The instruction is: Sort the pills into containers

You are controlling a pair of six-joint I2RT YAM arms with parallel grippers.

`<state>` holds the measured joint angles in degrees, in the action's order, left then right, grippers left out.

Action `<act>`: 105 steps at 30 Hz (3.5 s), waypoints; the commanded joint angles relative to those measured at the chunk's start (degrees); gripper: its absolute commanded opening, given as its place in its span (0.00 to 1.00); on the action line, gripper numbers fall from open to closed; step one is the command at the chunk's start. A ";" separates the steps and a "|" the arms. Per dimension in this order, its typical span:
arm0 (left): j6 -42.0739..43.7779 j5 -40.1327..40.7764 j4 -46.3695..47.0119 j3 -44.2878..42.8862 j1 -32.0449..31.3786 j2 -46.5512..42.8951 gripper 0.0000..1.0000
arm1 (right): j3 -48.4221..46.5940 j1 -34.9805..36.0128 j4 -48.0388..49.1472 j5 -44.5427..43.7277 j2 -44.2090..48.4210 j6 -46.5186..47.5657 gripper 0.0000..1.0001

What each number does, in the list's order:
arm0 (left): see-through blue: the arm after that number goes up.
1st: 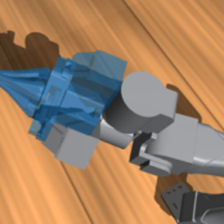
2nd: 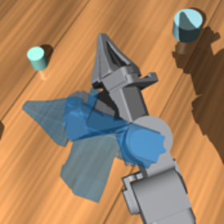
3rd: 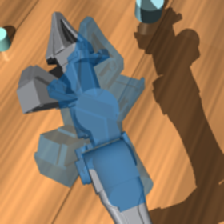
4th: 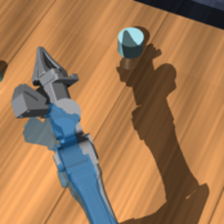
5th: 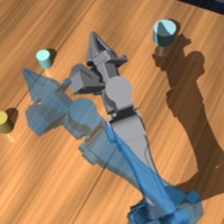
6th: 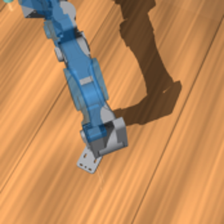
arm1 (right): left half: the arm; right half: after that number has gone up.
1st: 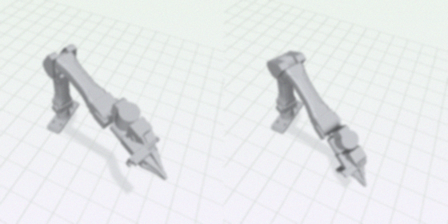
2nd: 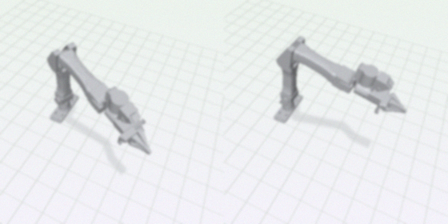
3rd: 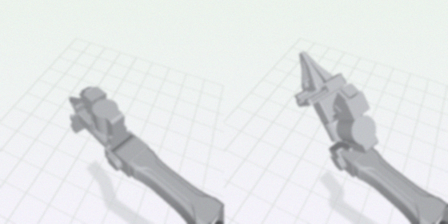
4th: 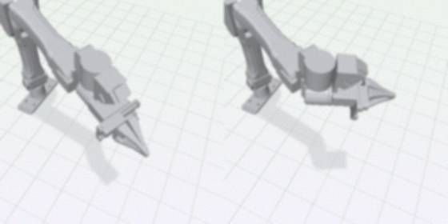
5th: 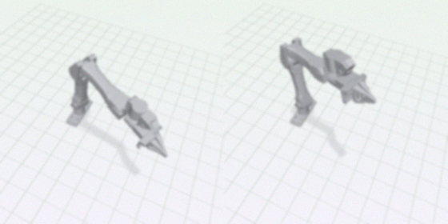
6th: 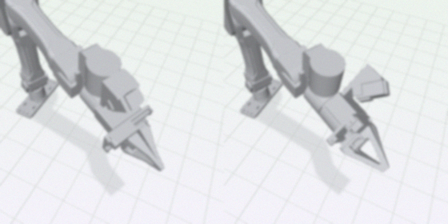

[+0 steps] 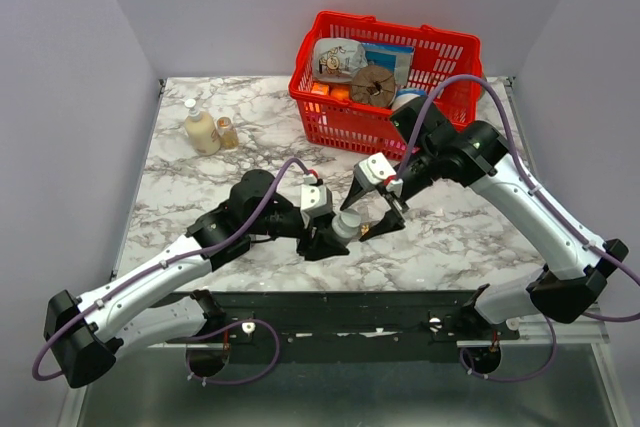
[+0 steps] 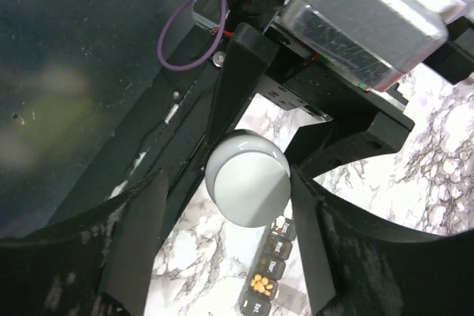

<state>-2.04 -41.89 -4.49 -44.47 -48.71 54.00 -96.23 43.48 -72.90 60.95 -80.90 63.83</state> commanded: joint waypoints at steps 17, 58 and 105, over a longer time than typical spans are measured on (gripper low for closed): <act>-3.15 21.14 15.48 1.93 0.28 -7.95 0.00 | 4.64 1.16 10.50 -3.12 -2.33 -24.98 0.34; -7.36 0.88 9.07 4.04 -0.25 -7.60 0.00 | 1.22 -3.67 8.23 1.96 4.27 -7.77 1.00; -3.93 38.48 21.03 5.88 -1.66 -3.99 0.00 | 5.98 -4.53 30.37 -13.41 -1.98 -55.05 0.82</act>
<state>-6.46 -0.36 8.54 -36.95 -52.23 52.75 -87.24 40.84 -38.68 41.63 -83.15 9.74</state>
